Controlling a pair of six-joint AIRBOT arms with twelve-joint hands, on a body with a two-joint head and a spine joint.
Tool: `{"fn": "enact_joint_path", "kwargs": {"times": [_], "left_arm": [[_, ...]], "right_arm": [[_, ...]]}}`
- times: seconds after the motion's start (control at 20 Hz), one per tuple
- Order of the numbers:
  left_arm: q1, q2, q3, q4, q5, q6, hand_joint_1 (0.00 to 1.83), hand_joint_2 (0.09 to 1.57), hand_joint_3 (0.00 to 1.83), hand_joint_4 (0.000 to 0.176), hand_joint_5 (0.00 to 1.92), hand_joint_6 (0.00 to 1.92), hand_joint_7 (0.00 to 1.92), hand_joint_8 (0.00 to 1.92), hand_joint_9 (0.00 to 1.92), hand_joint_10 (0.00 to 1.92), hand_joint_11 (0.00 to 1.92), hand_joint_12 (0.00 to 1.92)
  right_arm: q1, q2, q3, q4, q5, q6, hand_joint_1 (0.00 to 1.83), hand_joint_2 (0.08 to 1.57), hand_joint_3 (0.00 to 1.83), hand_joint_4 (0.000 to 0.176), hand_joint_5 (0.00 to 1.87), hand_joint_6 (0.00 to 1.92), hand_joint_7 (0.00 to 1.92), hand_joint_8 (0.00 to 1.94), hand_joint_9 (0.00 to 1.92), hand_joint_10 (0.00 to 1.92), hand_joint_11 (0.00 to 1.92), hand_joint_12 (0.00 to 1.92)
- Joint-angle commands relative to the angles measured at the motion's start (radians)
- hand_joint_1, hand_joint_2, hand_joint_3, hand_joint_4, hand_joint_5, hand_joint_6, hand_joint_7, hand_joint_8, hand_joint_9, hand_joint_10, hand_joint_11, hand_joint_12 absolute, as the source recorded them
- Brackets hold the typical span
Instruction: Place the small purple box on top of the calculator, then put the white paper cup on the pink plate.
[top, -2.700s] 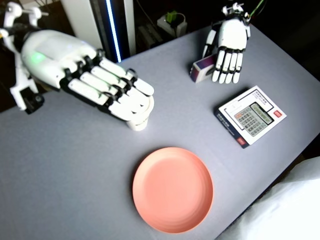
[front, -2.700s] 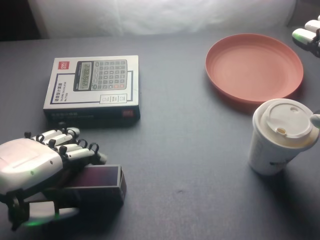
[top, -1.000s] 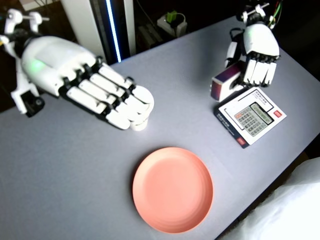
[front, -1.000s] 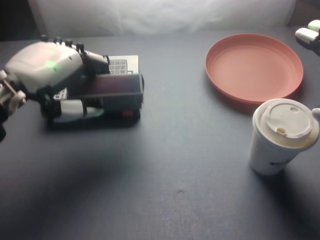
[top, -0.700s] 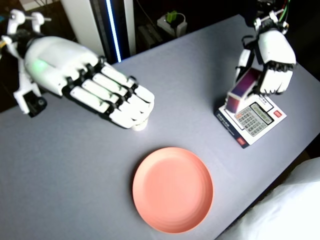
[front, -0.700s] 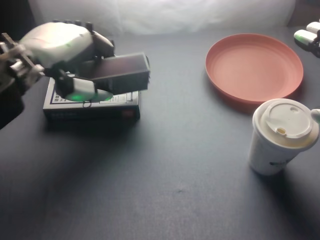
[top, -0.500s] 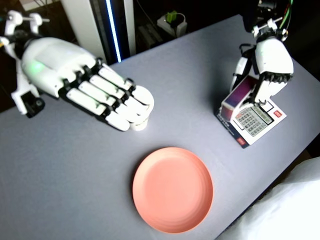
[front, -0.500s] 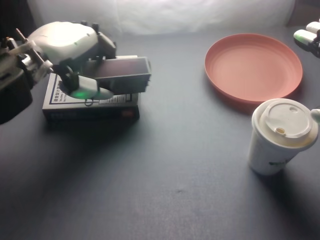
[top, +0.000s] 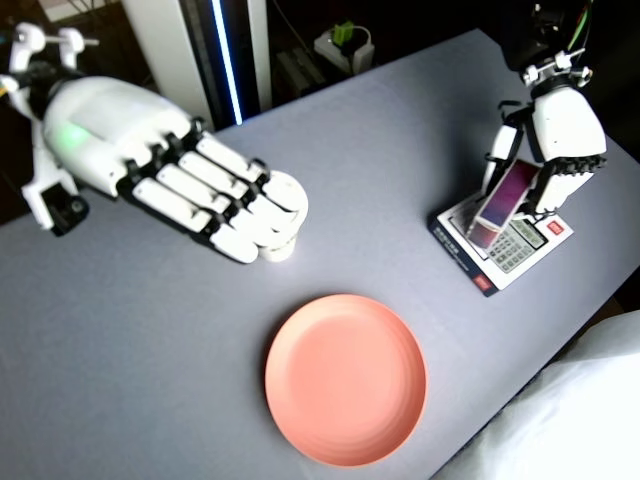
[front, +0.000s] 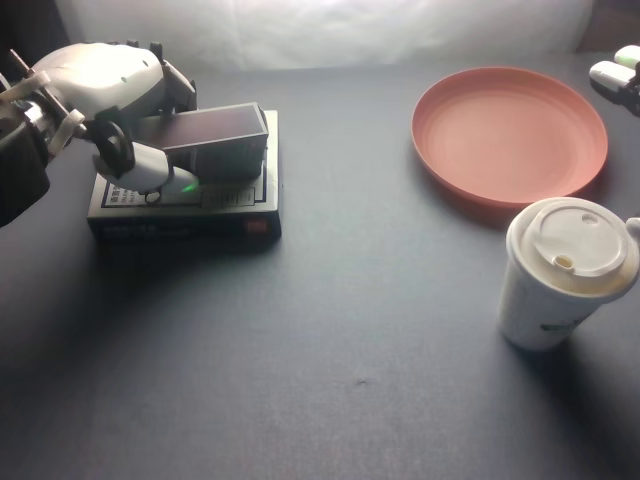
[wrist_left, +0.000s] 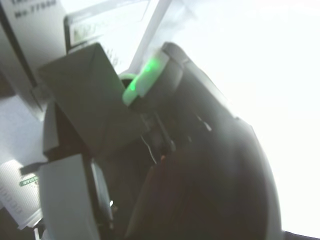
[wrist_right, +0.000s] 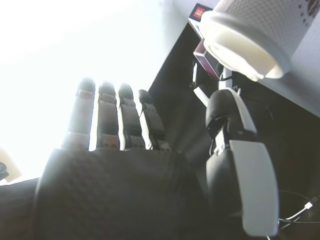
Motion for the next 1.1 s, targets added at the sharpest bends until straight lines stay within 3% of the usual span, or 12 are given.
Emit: {"fn": "enact_joint_path", "kwargs": {"times": [0.0, 0.05, 0.1, 0.15, 0.45, 0.5, 0.55, 0.6, 0.65, 0.9, 1.0, 1.05], "left_arm": [[-0.014, 0.000, 0.003, 0.003, -0.078, 0.023, 1.22, 1.19, 0.00, 0.000, 0.78, 1.07, 0.90, 1.43, 0.87, 1.64, 0.88, 1.92], [-0.013, 0.000, 0.003, 0.002, -0.076, 0.024, 1.24, 1.18, 0.00, 0.000, 0.75, 1.10, 0.93, 1.31, 0.81, 1.42, 0.73, 1.82], [-0.010, 0.000, 0.000, 0.002, -0.075, 0.025, 1.26, 1.06, 0.00, 0.000, 0.68, 0.40, 0.75, 0.78, 0.62, 1.00, 0.31, 1.60], [-0.008, 0.000, -0.001, 0.002, -0.075, 0.028, 1.19, 1.02, 0.00, 0.000, 0.68, 0.21, 0.71, 0.53, 0.56, 0.87, 0.20, 1.58], [0.010, 0.030, -0.046, 0.004, -0.131, 0.030, 1.00, 1.00, 0.00, 0.000, 0.40, 0.00, 0.48, 0.13, 0.13, 0.89, 0.00, 1.52], [0.014, 0.038, -0.057, 0.004, -0.147, 0.030, 0.87, 0.99, 0.00, 0.092, 0.24, 0.00, 0.16, 0.00, 0.00, 0.21, 0.00, 0.86], [0.018, 0.047, -0.069, 0.004, -0.164, 0.030, 0.80, 0.99, 0.00, 0.110, 0.14, 0.00, 0.10, 0.00, 0.00, 0.04, 0.00, 0.33], [0.022, 0.058, -0.083, 0.004, -0.186, 0.030, 0.73, 0.98, 0.00, 0.149, 0.03, 0.00, 0.02, 0.00, 0.00, 0.01, 0.00, 0.33], [0.029, 0.074, -0.102, 0.004, -0.215, 0.030, 0.71, 0.97, 0.00, 0.163, 0.00, 0.00, 0.00, 0.00, 0.00, 0.00, 0.00, 0.28], [0.060, 0.180, -0.241, 0.072, -0.376, 0.029, 0.65, 0.92, 0.00, 0.175, 0.00, 0.00, 0.00, 0.00, 0.00, 0.00, 0.00, 0.00], [0.092, 0.222, -0.305, 0.113, -0.464, 0.018, 0.63, 0.94, 0.00, 0.163, 0.00, 0.00, 0.00, 0.00, 0.00, 0.00, 0.00, 0.00], [0.108, 0.236, -0.325, 0.130, -0.500, -0.001, 0.60, 1.00, 0.02, 0.120, 0.00, 0.00, 0.00, 0.00, 0.00, 0.00, 0.00, 0.00]], "right_arm": [[0.004, -0.001, 0.007, 0.007, 0.124, 0.001, 0.37, 1.27, 0.00, 0.000, 0.00, 0.00, 0.00, 0.00, 0.00, 0.00, 0.00, 0.00], [0.004, -0.001, 0.007, 0.008, 0.124, 0.001, 0.38, 1.27, 0.00, 0.000, 0.00, 0.00, 0.00, 0.00, 0.00, 0.00, 0.00, 0.00], [0.003, -0.001, 0.007, 0.008, 0.124, 0.001, 0.37, 1.27, 0.00, 0.000, 0.00, 0.00, 0.00, 0.00, 0.00, 0.00, 0.00, 0.00], [0.003, -0.001, 0.007, 0.009, 0.124, 0.002, 0.36, 1.27, 0.00, 0.000, 0.00, 0.00, 0.00, 0.00, 0.00, 0.00, 0.00, 0.00], [0.001, -0.001, 0.007, 0.012, 0.124, 0.002, 0.35, 1.27, 0.00, 0.000, 0.00, 0.00, 0.00, 0.00, 0.00, 0.00, 0.00, 0.00], [0.001, -0.001, 0.007, 0.012, 0.124, 0.002, 0.33, 1.27, 0.00, 0.000, 0.00, 0.00, 0.00, 0.00, 0.00, 0.00, 0.00, 0.00], [0.001, -0.001, 0.007, 0.012, 0.124, 0.002, 0.33, 1.27, 0.00, 0.000, 0.00, 0.00, 0.00, 0.00, 0.00, 0.00, 0.00, 0.00], [0.000, -0.001, 0.007, 0.013, 0.124, 0.002, 0.31, 1.26, 0.00, 0.000, 0.00, 0.00, 0.00, 0.00, 0.00, 0.00, 0.00, 0.00], [0.000, -0.001, 0.007, 0.013, 0.124, 0.002, 0.30, 1.26, 0.00, 0.000, 0.00, 0.00, 0.00, 0.00, 0.00, 0.00, 0.00, 0.00], [0.000, -0.001, 0.005, 0.012, 0.125, 0.002, 0.36, 1.24, 0.00, 0.000, 0.00, 0.00, 0.00, 0.00, 0.00, 0.00, 0.00, 0.00], [0.000, 0.000, 0.001, 0.000, 0.134, 0.011, 0.37, 1.23, 0.00, 0.000, 0.00, 0.00, 0.00, 0.00, 0.00, 0.00, 0.00, 0.00], [0.002, 0.000, 0.000, -0.016, 0.138, 0.024, 0.45, 1.20, 0.00, 0.000, 0.00, 0.00, 0.00, 0.00, 0.00, 0.00, 0.00, 0.00]]}}
